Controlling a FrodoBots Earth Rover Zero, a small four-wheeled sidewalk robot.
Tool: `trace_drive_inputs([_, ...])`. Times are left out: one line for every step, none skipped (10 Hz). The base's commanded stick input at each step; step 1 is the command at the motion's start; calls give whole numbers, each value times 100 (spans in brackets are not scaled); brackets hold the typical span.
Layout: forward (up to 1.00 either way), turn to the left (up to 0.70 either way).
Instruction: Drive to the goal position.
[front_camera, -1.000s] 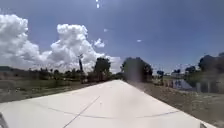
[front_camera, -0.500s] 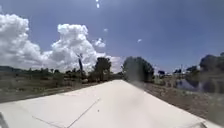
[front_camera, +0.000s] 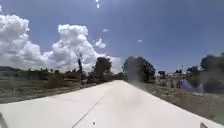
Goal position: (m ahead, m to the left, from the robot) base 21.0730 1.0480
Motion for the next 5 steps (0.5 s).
trace_drive_inputs([85, 0])
trace_drive_inputs([85, 0])
trace_drive_inputs([85, 0])
trace_drive_inputs([85, 0])
trace_drive_inputs([85, 0])
